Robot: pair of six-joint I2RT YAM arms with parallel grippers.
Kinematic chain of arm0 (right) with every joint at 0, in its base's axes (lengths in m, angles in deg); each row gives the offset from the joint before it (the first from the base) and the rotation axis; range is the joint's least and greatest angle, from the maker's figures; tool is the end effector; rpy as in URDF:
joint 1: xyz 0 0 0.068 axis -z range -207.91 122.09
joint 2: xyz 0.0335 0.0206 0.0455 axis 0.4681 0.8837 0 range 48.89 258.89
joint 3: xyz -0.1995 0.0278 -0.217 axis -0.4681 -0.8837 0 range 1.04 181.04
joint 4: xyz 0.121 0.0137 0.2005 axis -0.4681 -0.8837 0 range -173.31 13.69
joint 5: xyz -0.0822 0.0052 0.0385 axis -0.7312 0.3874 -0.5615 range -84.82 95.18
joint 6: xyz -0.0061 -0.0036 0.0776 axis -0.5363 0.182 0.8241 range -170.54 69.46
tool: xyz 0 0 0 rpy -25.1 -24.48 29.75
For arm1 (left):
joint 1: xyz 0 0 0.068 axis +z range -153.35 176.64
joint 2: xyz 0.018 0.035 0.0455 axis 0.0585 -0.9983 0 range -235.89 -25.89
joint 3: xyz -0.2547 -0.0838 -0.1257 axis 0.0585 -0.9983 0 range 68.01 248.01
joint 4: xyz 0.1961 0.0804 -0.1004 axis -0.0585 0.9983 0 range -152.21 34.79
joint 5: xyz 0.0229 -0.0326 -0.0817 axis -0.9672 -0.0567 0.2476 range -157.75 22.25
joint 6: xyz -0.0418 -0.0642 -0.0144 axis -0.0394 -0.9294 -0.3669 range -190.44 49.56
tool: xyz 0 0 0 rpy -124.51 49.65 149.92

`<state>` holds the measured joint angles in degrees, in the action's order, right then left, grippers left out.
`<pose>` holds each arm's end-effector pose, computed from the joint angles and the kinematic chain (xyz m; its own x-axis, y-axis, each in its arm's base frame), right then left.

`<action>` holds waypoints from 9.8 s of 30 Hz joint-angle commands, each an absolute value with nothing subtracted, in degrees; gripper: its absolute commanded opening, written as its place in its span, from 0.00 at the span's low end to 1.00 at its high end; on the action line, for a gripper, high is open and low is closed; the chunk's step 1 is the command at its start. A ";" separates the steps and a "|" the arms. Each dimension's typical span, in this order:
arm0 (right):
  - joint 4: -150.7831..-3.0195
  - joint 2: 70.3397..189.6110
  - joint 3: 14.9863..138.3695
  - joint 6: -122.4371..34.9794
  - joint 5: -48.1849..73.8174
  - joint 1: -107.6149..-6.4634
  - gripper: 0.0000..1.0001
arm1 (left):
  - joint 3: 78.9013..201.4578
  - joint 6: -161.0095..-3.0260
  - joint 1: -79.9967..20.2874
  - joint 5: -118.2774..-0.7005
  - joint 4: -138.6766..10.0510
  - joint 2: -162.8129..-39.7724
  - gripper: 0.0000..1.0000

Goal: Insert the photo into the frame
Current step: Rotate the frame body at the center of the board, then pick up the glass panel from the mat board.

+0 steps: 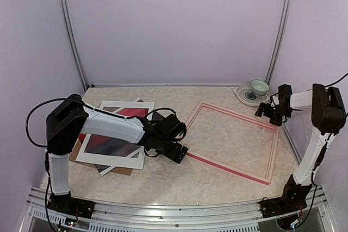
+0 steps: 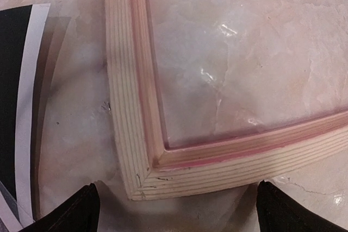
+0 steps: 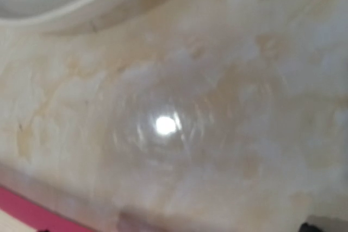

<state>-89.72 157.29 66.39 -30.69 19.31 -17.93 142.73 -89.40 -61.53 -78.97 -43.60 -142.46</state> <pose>0.3832 -0.0510 0.1676 -0.7603 0.4681 -0.4504 0.3118 0.8712 0.3791 0.2317 -0.3488 0.1504 -0.6882 0.5046 -0.5213 0.5913 0.8064 -0.0001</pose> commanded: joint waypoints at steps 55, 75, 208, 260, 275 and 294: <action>-90.48 133.22 42.79 -27.96 23.39 -20.04 0.99 | 158.21 -93.65 -54.22 -75.31 -43.54 -151.39 0.99; -88.75 132.26 39.13 -26.04 27.23 -20.32 0.99 | 173.27 -93.81 -51.83 -72.14 -43.61 -160.68 0.99; -93.41 102.94 46.90 -17.74 11.61 -42.77 0.67 | 135.21 -93.06 -52.39 -90.77 -43.76 -105.79 0.99; -94.02 170.96 94.56 -16.13 26.46 -82.14 0.91 | 87.39 -118.13 -54.27 -100.38 -54.20 -67.94 0.99; -77.60 168.74 84.03 -11.08 35.63 -81.09 0.96 | 88.14 -117.96 -54.59 -97.50 -54.39 -69.68 0.99; -79.30 161.89 78.76 -25.24 19.45 -82.75 0.99 | 89.11 -117.80 -54.81 -96.62 -54.12 -70.48 0.99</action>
<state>-79.66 162.02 77.60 -22.29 17.49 -82.13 87.85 -118.40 -54.51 -96.70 -54.90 -69.98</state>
